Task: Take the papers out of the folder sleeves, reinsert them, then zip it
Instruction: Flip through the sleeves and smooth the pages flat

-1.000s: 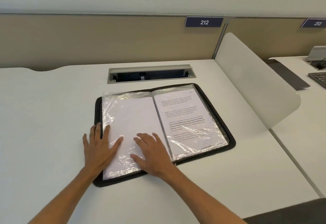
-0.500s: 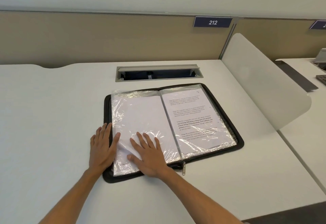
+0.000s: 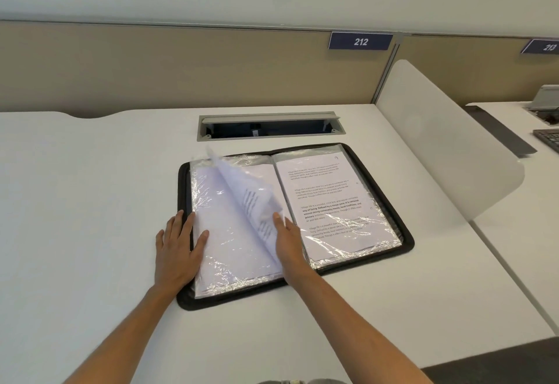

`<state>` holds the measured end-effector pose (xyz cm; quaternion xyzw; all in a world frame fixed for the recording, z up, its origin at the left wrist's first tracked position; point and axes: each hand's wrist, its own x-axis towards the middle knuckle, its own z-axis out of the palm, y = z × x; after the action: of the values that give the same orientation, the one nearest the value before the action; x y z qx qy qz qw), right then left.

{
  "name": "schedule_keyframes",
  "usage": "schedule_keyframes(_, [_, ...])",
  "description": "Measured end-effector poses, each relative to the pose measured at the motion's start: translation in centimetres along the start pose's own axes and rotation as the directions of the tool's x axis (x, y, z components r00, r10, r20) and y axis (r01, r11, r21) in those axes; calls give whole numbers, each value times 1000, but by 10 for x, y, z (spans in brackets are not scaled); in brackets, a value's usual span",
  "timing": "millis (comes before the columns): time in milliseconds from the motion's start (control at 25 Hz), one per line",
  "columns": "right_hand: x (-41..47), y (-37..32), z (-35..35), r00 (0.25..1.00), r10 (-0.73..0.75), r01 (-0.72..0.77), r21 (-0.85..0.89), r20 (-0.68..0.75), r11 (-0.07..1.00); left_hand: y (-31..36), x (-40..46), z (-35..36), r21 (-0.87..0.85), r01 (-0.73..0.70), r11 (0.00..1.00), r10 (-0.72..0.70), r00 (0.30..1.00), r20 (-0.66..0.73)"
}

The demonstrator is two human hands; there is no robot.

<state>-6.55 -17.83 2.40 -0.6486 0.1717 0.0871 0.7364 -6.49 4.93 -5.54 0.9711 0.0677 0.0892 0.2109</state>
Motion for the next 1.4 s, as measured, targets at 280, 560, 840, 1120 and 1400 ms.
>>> schedule_keyframes(280, [4, -18, -59, 937, -22, 77, 145, -348, 986, -1, 0, 0, -2, 6, 1000, -6, 1000, 0])
schedule_keyframes(560, [14, -28, -132, 894, 6, 65, 144, -447, 987, 6, 0, -2, -54, -14, 998, 10, 998, -61])
schedule_keyframes(840, [17, -28, -169, 845, -94, 77, -53, -527, 996, 68, -2, 6, -97, -240, 966, 224, 963, -149])
schedule_keyframes(1120, [21, -26, -196, 806, -144, 92, -119, -574, 989, 106, -30, 31, -21, -399, 917, 399, 917, -9])
schedule_keyframes(1400, [25, -6, -207, 696, -642, 70, -858, -323, 508, 106, -44, 29, 89, -437, 895, 415, 889, 195])
